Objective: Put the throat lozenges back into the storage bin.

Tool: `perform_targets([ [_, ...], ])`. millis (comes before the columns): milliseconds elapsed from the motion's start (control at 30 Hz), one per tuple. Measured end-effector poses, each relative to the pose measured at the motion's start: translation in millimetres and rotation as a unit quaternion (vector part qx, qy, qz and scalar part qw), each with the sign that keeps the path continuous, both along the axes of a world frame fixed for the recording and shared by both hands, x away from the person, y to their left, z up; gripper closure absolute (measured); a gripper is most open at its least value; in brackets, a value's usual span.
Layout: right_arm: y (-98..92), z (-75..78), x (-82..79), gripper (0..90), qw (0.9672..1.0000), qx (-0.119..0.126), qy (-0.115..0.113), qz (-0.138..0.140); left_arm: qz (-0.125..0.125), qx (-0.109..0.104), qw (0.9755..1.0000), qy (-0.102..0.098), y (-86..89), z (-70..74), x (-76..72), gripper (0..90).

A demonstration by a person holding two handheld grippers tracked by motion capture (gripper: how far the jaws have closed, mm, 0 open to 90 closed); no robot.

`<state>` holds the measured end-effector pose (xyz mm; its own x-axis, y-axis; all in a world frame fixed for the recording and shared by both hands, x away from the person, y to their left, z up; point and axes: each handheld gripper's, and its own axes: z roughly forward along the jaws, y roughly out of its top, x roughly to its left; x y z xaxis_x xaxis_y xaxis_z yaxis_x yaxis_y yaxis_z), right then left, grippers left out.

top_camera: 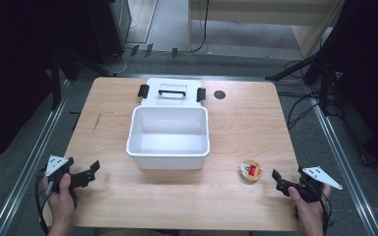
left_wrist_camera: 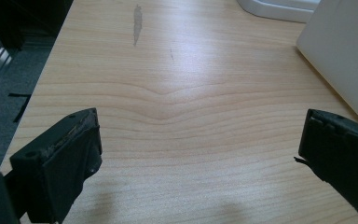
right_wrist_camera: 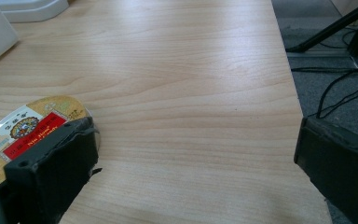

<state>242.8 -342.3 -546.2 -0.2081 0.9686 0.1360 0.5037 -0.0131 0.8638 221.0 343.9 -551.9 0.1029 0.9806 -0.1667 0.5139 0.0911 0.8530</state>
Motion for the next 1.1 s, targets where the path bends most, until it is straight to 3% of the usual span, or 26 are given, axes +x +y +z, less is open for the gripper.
perform_targets([
  [400,5.5,-0.5,1.1,2.7,0.9996,-0.020,0.019,0.010,0.001,0.011,0.9999,-0.001,-3.2,0.1,-1.2,0.0],
  [500,6.3,-0.4,2.5,3.9,0.9990,-0.018,0.035,0.022,0.003,0.015,0.9999,-0.005,-4.0,0.2,-4.0,0.0],
  [633,11.2,1.3,6.0,4.9,0.9959,-0.042,0.065,0.046,0.009,0.015,0.9997,-0.016,-4.0,0.3,-7.2,0.0],
  [867,28.5,16.3,12.8,5.3,0.9879,-0.081,0.094,0.093,0.006,0.030,0.9995,0.000,-5.6,0.0,-11.5,0.0],
  [1100,48.4,37.3,19.2,5.8,0.9720,-0.128,0.138,0.141,0.013,0.030,0.9994,-0.012,-5.4,0.4,-20.3,0.0],
])
